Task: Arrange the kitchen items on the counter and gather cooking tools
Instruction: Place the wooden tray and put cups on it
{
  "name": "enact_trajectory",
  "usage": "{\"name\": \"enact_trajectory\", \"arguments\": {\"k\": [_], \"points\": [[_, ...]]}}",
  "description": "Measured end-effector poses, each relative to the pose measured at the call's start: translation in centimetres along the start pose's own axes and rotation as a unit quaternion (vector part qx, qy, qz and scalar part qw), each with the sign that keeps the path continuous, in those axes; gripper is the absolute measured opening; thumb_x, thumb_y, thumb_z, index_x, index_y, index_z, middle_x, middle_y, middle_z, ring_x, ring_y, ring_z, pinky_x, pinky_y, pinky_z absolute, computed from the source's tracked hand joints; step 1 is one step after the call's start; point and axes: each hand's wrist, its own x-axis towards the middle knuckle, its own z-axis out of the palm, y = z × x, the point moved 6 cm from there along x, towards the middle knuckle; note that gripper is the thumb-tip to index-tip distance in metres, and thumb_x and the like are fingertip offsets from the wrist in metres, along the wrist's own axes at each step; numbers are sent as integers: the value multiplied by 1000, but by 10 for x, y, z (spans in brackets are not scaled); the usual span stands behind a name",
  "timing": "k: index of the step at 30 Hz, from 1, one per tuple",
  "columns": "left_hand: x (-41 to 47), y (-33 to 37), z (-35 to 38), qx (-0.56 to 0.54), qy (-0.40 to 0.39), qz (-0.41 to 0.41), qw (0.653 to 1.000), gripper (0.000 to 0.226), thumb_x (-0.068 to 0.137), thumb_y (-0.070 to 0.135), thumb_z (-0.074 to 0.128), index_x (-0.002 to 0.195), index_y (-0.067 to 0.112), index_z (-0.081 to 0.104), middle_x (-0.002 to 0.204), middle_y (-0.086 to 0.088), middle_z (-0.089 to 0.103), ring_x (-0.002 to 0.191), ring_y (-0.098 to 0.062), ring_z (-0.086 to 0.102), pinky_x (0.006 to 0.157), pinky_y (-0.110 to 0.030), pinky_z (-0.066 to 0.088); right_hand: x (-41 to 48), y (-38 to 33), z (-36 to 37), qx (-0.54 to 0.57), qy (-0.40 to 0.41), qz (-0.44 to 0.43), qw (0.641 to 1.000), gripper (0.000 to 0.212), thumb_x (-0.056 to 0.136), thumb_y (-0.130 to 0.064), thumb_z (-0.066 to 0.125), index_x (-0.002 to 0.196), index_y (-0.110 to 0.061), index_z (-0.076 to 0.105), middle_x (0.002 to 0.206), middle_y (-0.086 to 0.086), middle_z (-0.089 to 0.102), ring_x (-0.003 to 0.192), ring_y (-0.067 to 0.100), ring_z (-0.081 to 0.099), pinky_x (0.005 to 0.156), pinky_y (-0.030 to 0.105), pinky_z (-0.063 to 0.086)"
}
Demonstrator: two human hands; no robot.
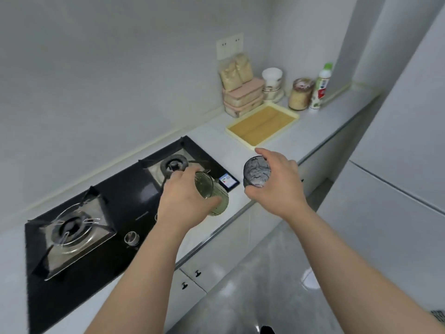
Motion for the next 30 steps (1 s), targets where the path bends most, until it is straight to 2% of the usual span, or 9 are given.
{"name": "enact_trajectory", "arguments": {"k": [2,4,7,9,12,14,18,23,30], "points": [[20,25,18,-45,-9,-12,999,85,65,55,79,139,33,43,130,-1,46,107,-20,54,73,-32,60,18,27,-21,-14,8,19,1000,84,65,-39,75,142,-38,41,138,-7,49,118,24,40,99,38,42],[45,50,35,-68,-23,-24,997,81,72,54,77,141,30,41,131,-3,45,99,-15,50,56,-13,49,40,54,-40,-18,20,37,999,84,66,-39,76,142,-38,40,138,-7,48,119,25,40,101,40,40],[85,71,55,-78,-26,-53,995,83,73,65,71,139,25,42,129,-6,48,104,-20,49,83,-31,49,74,83,-55,-22,35,57,998,84,67,-38,77,143,-37,40,138,-7,48,121,25,38,102,39,39],[114,79,69,-109,-35,-78,990,85,68,71,69,132,20,45,123,-5,53,105,-24,56,89,-39,51,95,100,-59,-23,46,65,997,83,68,-37,76,143,-37,40,138,-7,48,121,25,39,101,39,39],[160,90,92,-210,-78,-140,965,81,65,74,68,119,17,46,110,-2,56,94,-21,64,79,-42,60,132,121,-63,-38,60,76,995,82,69,-37,76,143,-37,40,139,-7,47,120,27,40,101,41,39],[187,99,107,-308,-137,-175,925,70,74,64,73,115,11,51,104,-3,59,87,-20,67,72,-37,62,157,128,-66,-51,65,70,994,82,69,-38,75,143,-38,39,140,-8,47,120,28,40,101,42,40],[242,128,131,-396,-233,-213,862,37,89,45,70,90,11,57,89,-6,56,80,-19,63,85,-42,59,215,145,-77,-78,74,74,991,82,70,-40,75,143,-37,37,140,-8,46,123,28,41,102,40,36],[304,153,160,-411,-259,-226,844,43,89,36,72,114,3,59,103,-15,66,83,-27,65,67,-36,60,271,176,-74,-80,83,98,989,81,73,-39,76,143,-34,36,140,-7,44,124,29,44,99,34,32],[369,172,197,-387,-283,-265,837,32,91,30,71,106,6,56,96,-12,59,83,-28,64,59,-34,57,347,216,-59,-57,41,109,992,80,79,-30,76,145,-33,33,145,-3,39,128,30,40,106,44,38]]}}
